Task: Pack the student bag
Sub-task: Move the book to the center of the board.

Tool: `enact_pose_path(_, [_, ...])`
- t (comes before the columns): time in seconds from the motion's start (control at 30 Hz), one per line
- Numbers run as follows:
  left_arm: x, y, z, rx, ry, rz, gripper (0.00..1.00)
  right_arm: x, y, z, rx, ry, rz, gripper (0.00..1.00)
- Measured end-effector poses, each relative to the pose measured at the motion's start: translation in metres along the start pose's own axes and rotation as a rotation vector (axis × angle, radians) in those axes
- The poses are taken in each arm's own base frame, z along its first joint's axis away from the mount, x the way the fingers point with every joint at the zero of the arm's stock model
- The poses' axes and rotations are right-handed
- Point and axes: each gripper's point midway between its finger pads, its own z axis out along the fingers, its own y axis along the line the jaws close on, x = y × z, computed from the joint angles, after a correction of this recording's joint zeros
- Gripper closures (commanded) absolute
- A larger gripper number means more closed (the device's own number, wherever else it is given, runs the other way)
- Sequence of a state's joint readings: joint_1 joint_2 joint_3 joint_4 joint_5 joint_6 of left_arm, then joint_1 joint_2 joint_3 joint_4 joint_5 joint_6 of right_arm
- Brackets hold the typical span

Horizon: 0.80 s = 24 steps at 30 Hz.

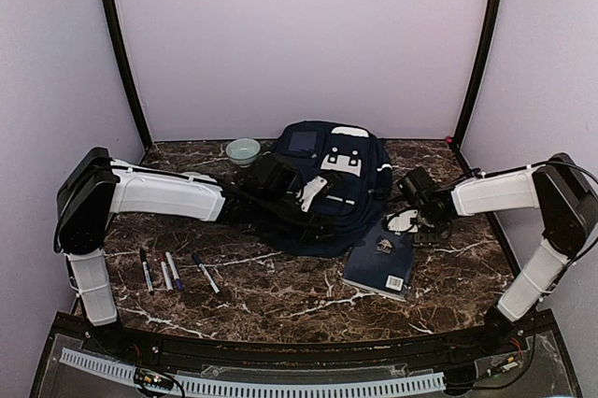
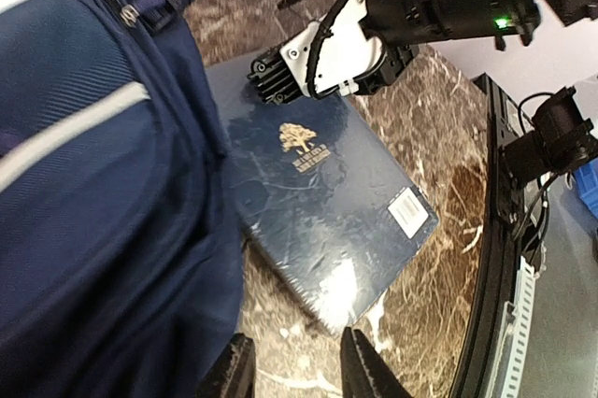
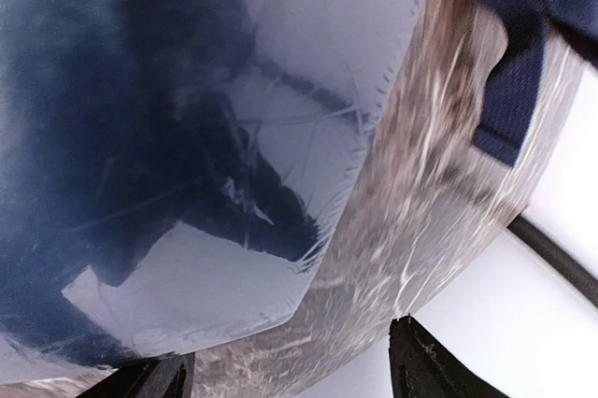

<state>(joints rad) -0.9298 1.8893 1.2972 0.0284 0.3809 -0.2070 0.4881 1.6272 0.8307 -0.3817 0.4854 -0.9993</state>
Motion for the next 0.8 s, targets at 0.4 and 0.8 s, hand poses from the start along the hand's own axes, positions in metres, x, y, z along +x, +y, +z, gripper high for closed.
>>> enact_pose_path(0.4, [0.079,0.009,0.005,-0.009,0.174,-0.139,0.46,-0.100,0.026,-0.039,0.064,-0.271,-0.069,0.28])
enact_pose_path(0.8, [0.080,0.028,-0.006,-0.156,0.166,-0.253,0.41,-0.070,0.048,-0.076,-0.128,-0.336,0.152,0.21])
